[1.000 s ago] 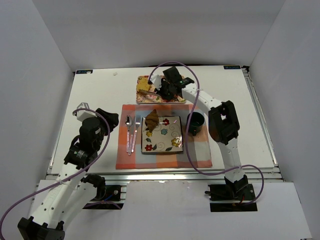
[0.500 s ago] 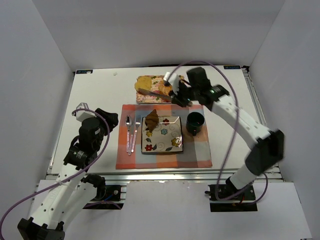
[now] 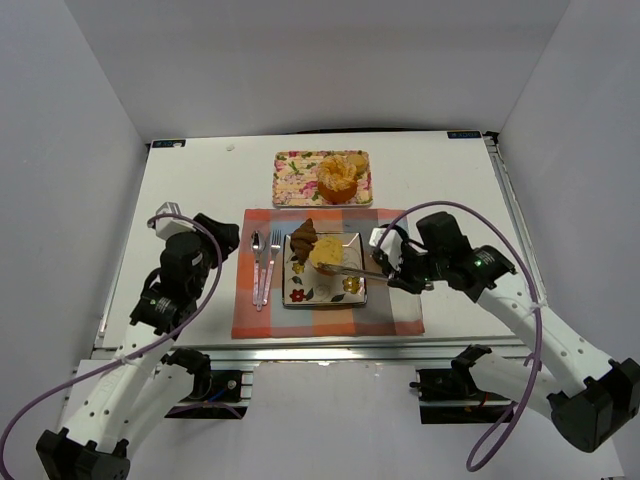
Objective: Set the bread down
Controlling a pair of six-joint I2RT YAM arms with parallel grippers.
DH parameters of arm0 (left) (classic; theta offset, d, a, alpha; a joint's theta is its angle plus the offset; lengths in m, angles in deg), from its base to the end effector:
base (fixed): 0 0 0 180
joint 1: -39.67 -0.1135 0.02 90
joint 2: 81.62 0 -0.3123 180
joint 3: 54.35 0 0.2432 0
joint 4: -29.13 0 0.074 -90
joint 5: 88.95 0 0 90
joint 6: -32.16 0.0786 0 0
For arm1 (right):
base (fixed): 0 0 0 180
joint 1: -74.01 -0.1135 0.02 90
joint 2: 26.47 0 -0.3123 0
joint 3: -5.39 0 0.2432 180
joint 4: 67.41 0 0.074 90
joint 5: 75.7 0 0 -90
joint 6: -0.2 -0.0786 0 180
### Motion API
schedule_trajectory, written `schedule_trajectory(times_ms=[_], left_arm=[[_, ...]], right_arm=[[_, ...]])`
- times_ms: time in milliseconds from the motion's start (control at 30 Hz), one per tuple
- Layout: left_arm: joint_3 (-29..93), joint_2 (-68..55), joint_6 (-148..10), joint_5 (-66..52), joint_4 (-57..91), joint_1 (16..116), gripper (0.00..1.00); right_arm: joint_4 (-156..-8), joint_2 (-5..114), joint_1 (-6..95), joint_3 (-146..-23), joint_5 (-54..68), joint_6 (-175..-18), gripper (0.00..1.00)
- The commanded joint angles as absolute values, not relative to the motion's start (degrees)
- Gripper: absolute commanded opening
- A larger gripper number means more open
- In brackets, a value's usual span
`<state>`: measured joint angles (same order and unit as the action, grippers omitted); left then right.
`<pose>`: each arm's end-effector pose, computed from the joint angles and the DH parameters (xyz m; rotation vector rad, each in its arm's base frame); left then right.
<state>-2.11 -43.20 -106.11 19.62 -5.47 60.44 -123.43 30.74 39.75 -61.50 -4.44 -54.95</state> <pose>0.1494 -0.0299 0.3130 -0.6714 1.8259 -0.4956 0.1454 0.1296 0.3095 -1.4624 1.8493 0.3833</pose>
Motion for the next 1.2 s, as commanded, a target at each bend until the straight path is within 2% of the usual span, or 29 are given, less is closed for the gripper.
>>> schedule_trajectory(times_ms=[0,167,400,467,767,833,900,1033,1167], left_arm=[[-1.8,-42.5,-105.0,18.2,-3.3,60.1,0.7],[-2.0,-42.8,-105.4,18.2,-3.0,60.1,0.7],[-2.4,-44.6,-105.9,19.3,-4.2,60.1,0.7],[-2.6,-44.9,-106.2,19.4,-4.4,60.1,0.7],[-1.2,-42.7,-105.1,18.9,-3.9,60.1,0.7],[-1.0,-42.1,-104.9,18.6,-3.3,60.1,0.7],[-1.0,-41.6,-104.9,18.3,-2.9,60.1,0.7],[-0.9,-41.1,-104.9,17.9,-2.2,60.1,0.7],[-0.7,-40.9,-104.7,17.9,-2.4,60.1,0.7]], right_arm=[[-123.3,29.7,39.7,-60.0,-2.5,-53.5,0.14],[-122.1,32.4,39.7,-59.3,-2.1,-52.0,0.26],[-123.3,34.3,39.7,-61.9,-3.5,-50.5,0.51],[-123.1,33.5,39.6,-62.8,-4.9,-50.9,0.52],[-118.0,31.6,39.8,-71.6,-6.1,-60.1,0.44],[-115.3,31.8,40.3,-72.9,-2.5,-63.0,0.37],[-111.5,32.0,42.7,-72.7,1.9,-68.1,0.22],[-105.7,32.9,53.8,-69.8,3.5,-75.0,0.0],[-103.0,38.0,68.2,-68.0,3.1,-78.7,0.0]])
